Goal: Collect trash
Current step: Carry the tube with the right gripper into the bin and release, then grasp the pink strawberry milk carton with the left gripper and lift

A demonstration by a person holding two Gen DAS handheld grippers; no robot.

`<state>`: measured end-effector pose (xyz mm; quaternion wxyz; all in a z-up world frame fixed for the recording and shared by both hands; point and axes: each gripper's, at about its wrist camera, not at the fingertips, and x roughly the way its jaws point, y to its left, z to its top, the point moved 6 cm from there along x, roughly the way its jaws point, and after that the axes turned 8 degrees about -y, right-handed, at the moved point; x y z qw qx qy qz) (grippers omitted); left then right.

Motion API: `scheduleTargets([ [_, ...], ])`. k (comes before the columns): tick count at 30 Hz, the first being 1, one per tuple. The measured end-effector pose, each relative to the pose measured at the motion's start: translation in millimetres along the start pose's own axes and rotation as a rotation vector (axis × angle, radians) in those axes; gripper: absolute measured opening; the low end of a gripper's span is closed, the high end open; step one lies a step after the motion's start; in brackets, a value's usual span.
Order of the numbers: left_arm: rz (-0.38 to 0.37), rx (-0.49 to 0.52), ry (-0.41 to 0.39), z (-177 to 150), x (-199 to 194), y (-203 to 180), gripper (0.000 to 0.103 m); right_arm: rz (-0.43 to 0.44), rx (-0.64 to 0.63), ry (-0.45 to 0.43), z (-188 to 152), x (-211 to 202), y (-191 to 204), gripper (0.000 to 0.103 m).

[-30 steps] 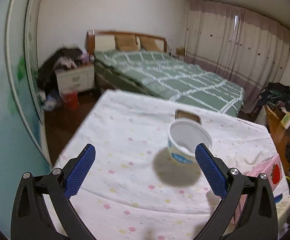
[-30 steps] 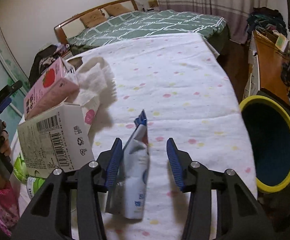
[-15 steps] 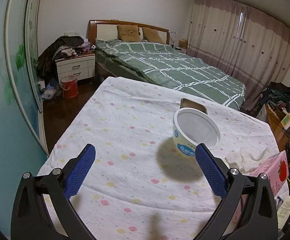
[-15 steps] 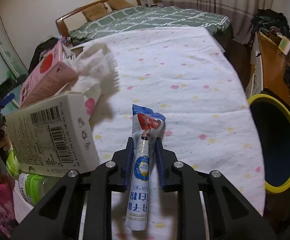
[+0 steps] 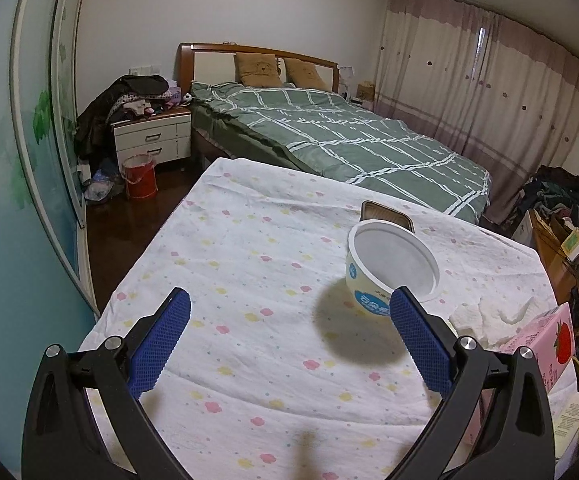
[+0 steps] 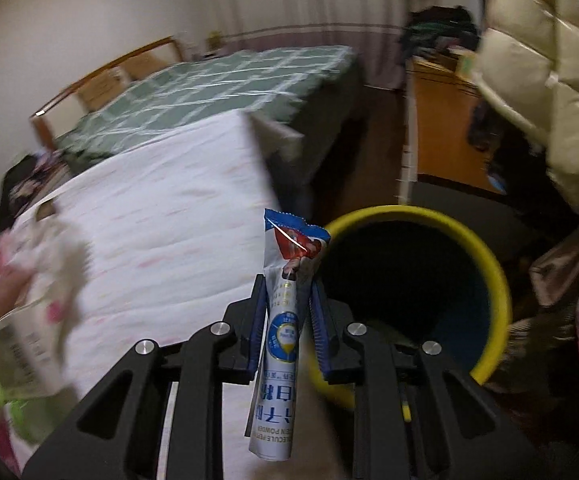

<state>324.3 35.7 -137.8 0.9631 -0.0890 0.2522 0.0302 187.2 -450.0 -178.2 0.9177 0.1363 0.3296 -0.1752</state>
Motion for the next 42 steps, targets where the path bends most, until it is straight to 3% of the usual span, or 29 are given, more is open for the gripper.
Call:
scheduleTargets([
  [5, 0.002, 0.0, -0.001, 0, 0, 0, 0.098, -0.108, 0.05, 0.054, 1, 37, -52, 0.022],
  [11, 0.002, -0.001, 0.005, -1, 2, -1, 0.098, -0.142, 0.095, 0.1, -9, 65, -73, 0.023],
  [16, 0.0, 0.005, 0.009, -2, 3, -3, 0.098, -0.16, 0.112, 0.112, -15, 72, -80, 0.039],
  [19, 0.0, 0.003, 0.007, -2, 3, -3, 0.098, -0.177, 0.125, 0.102, -15, 69, -86, 0.04],
  [22, -0.001, -0.001, 0.008, -2, 3, -3, 0.098, -0.137, 0.133, 0.076, -8, 54, -73, 0.043],
  [25, 0.0, 0.005, 0.007, -3, 2, -4, 0.098, -0.063, 0.11, 0.011, 7, 31, -42, 0.054],
  [29, -0.003, 0.014, 0.001, -2, 1, -5, 0.098, 0.06, 0.068, -0.073, 31, 16, 16, 0.056],
  [34, 0.003, 0.01, -0.005, -2, 0, -3, 0.098, 0.122, 0.065, -0.131, 43, 23, 68, 0.057],
  [38, 0.013, 0.02, -0.002, -3, 1, -4, 0.098, 0.07, 0.012, -0.155, 39, 34, 84, 0.057],
  [42, -0.017, 0.046, -0.01, -3, -3, -15, 0.098, 0.034, 0.025, -0.161, 38, 39, 72, 0.063],
])
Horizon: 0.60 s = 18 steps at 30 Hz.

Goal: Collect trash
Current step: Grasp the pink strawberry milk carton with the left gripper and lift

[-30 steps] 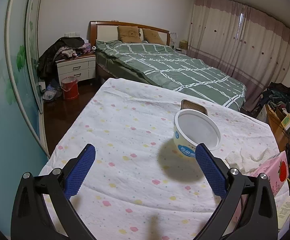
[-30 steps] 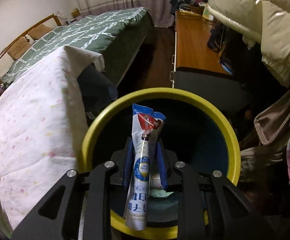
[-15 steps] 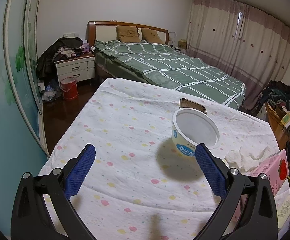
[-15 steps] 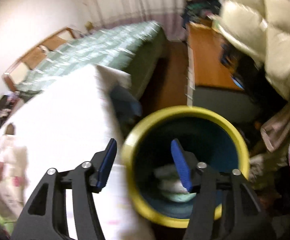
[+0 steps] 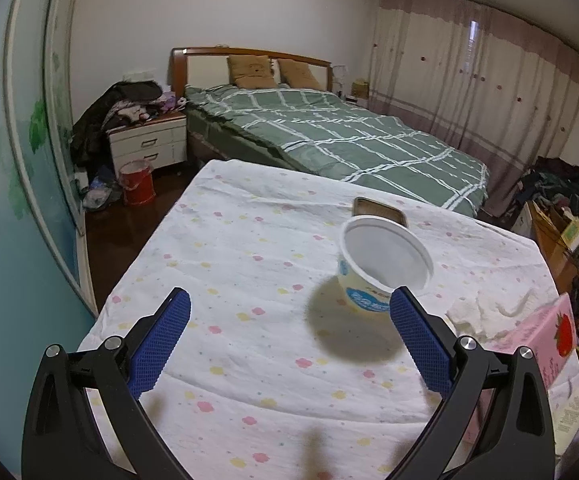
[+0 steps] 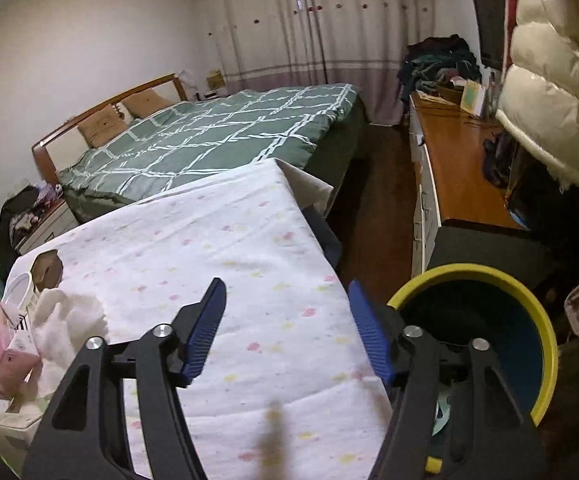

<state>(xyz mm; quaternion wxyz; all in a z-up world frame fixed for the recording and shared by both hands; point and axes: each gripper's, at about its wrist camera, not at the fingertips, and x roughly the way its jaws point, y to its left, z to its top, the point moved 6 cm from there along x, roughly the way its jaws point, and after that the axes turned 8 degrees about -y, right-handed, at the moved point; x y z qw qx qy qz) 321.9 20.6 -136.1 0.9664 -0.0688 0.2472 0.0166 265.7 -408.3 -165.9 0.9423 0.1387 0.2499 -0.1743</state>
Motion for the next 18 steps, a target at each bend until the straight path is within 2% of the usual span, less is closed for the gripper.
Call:
scheduleTargets([
  [3, -0.043, 0.016, -0.007, 2, -5, -8, 0.098, 0.008, -0.011, 0.005, -3, 2, 2, 0.063],
  [6, -0.146, 0.02, -0.044, 11, -24, -19, 0.098, 0.019, -0.036, -0.016, -3, -2, 7, 0.065],
  [8, -0.203, 0.063, -0.081, 18, -39, -31, 0.098, 0.027, -0.046, -0.017, -4, -3, 9, 0.065],
  [9, -0.24, 0.103, -0.088, 20, -46, -39, 0.098, 0.034, -0.047, -0.016, -5, -4, 10, 0.065],
  [12, -0.408, 0.286, -0.048, 14, -64, -76, 0.098, 0.05, -0.045, -0.018, -6, -7, 12, 0.066],
  [13, -0.442, 0.329, -0.033, 11, -67, -85, 0.098, 0.05, -0.047, -0.021, -6, -9, 11, 0.067],
  [15, -0.496, 0.417, -0.005, 3, -72, -100, 0.098, 0.048, -0.047, -0.029, -5, -11, 11, 0.068],
  [18, -0.528, 0.555, 0.019, -6, -72, -121, 0.095, 0.045, -0.044, -0.03, -6, -11, 11, 0.069],
])
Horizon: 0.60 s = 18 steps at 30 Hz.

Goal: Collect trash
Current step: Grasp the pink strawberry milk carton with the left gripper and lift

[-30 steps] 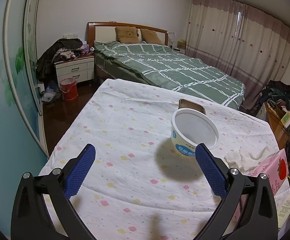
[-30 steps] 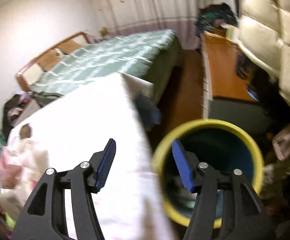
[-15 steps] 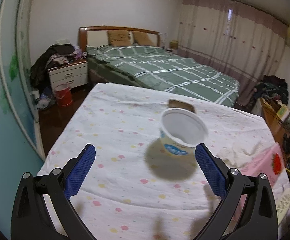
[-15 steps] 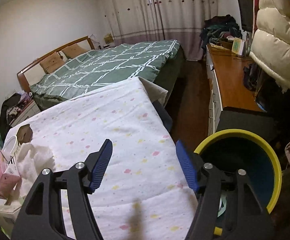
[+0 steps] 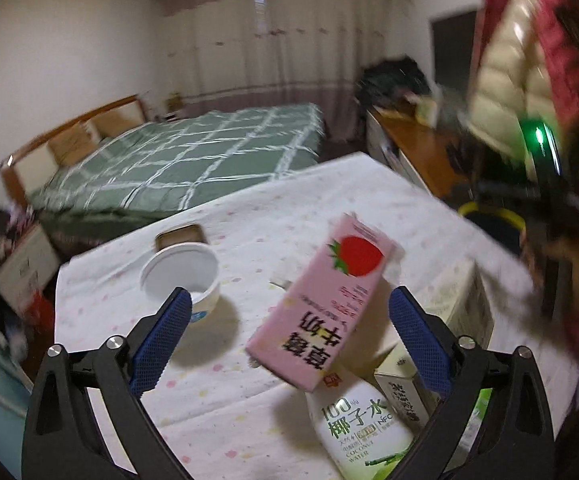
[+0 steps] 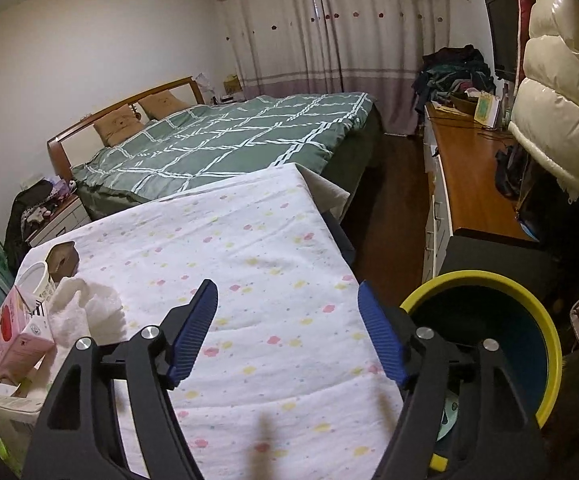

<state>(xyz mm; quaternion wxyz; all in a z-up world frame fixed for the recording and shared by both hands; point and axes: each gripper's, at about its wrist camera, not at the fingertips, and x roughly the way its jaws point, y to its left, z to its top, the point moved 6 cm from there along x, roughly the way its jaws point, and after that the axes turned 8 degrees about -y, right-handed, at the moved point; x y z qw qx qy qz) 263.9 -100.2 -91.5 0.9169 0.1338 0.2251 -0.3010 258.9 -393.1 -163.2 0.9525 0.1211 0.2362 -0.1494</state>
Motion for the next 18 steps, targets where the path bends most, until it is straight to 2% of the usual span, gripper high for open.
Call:
scheduleTargets([
  [5, -0.082, 0.092, 0.084, 3, 21, -19, 0.089, -0.002, -0.001, 0.012, -3, 2, 1, 0.07],
  [11, -0.096, 0.189, 0.171, 1, 48, -29, 0.085, 0.003, -0.004, 0.022, -4, 4, 2, 0.071],
  [18, -0.127, 0.231, 0.243, -8, 69, -35, 0.062, 0.016, -0.001, 0.031, -5, 6, 1, 0.071],
])
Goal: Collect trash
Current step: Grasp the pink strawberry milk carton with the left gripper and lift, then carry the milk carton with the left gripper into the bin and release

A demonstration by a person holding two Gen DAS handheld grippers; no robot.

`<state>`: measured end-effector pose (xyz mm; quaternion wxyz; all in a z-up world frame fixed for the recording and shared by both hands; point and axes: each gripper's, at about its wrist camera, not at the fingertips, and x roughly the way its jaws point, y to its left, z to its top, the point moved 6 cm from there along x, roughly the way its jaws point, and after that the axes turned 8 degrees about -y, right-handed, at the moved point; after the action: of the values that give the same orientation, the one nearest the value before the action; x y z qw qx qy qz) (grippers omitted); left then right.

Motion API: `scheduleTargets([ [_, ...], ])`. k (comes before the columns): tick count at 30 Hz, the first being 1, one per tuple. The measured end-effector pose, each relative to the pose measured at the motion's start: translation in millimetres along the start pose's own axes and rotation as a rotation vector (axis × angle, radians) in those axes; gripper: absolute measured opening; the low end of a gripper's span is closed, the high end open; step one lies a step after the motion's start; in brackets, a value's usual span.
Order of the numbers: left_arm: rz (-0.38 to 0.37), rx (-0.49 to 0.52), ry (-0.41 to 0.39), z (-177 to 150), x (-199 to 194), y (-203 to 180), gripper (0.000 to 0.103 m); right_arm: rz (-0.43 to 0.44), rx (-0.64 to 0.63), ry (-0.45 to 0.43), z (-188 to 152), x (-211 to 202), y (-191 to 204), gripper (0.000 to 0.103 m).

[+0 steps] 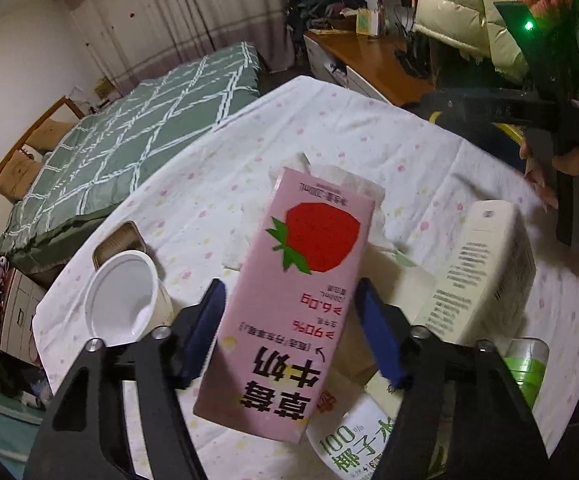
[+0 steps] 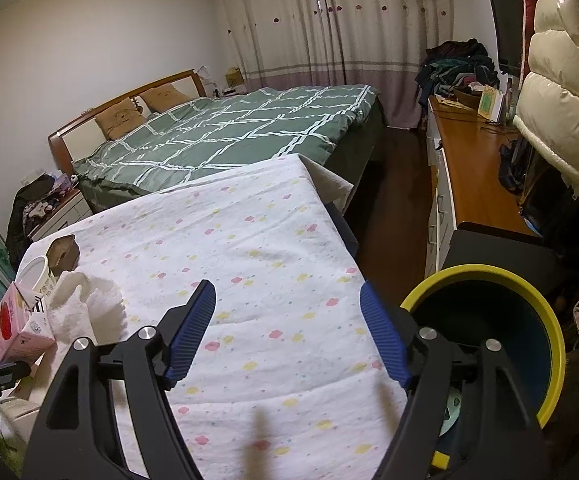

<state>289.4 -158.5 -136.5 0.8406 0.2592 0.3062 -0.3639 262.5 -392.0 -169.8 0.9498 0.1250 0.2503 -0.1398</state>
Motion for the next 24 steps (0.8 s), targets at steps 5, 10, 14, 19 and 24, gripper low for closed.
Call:
scheduleTargets([
  [5, 0.0, -0.048, -0.023, 2, -13, 9, 0.054, 0.008, 0.003, -0.002, 0, -1, 1, 0.071],
  [10, 0.103, -0.109, -0.061, 10, -41, 27, 0.052, 0.01, 0.009, -0.007, 1, -3, 0, 0.071],
  [14, 0.154, -0.127, -0.088, 22, -64, 24, 0.052, 0.009, 0.018, -0.016, 3, -6, -1, 0.071],
  [19, 0.148, -0.136, -0.117, 41, -86, 0, 0.052, -0.002, 0.035, -0.041, 8, -12, -8, 0.071],
  [24, 0.075, -0.125, -0.13, 61, -90, -38, 0.052, -0.017, 0.077, -0.066, 20, -27, -27, 0.071],
])
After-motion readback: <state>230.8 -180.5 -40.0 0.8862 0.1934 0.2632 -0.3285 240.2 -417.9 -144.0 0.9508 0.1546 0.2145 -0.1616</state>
